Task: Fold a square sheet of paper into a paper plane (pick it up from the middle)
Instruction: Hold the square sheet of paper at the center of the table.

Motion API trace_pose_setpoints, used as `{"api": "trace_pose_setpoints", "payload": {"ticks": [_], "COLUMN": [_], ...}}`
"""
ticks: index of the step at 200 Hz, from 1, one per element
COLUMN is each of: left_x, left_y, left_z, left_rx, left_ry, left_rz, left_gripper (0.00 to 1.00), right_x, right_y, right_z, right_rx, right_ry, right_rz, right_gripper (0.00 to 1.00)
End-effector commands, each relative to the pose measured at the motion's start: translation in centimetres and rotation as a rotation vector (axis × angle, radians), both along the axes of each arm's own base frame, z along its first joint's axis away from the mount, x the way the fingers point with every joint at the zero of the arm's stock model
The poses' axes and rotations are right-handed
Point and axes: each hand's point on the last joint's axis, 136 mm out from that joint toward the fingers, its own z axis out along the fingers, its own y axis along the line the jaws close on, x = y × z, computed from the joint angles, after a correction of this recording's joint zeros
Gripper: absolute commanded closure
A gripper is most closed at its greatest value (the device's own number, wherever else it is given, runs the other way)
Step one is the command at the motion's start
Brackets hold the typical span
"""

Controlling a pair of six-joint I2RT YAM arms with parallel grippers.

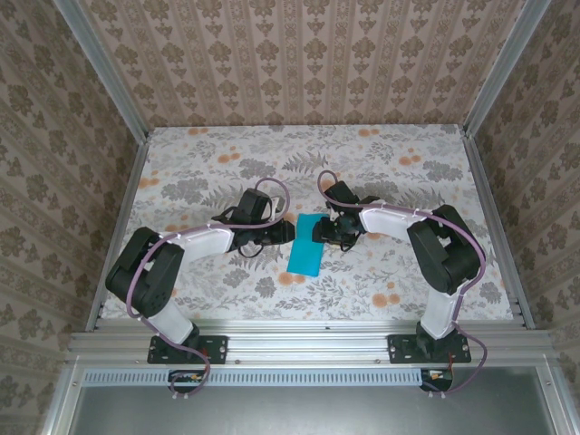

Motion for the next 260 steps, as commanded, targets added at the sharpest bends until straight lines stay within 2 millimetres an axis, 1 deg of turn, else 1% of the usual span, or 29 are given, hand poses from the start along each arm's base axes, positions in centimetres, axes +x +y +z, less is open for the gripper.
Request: {"api": "trace_pose_setpoints", "payload": {"ticks": [1,34,93,138,179,260], "left_x": [0.32,0.32,0.33,0.36,0.40,0.29], "left_y": [-0.06,-0.07,-0.11,-0.18,-0.25,-0.31], "left_z": [0.19,0.21,0.11,0.05,0.21,0.18], "left_rx": [0.008,0.008,0.007,0.007,0.003,0.000], "left_ry": [-0.004,-0.005,-0.002,-0.001,-0.002,0.002], "left_rz": [-0.020,-0.023,-0.025,-0.027,-0.029,-0.031], "left_gripper": [0.75,0.75,0.75,0.75,0.75,0.75], "right_x": [-0.35,-0.44,-0.54,-0.50,-0.13,-0.39], "right_y": [-1.90,-2.31,-2.40,-2.39,-1.92,-1.91], "right_z": [-2.07,-2.03,-1.91,-1.97,-1.87,-2.29], "right_rx": [-0.112,-0.130,-0.136,-0.137,-0.123,-0.135], "right_ry": [0.031,0.028,0.025,0.028,0.023,0.034], "right_rz": [-0.047,-0.055,-0.041,-0.042,-0.053,-0.045], "right_gripper": [0.48,0.49,0.51,0.51,0.49,0.49]}}
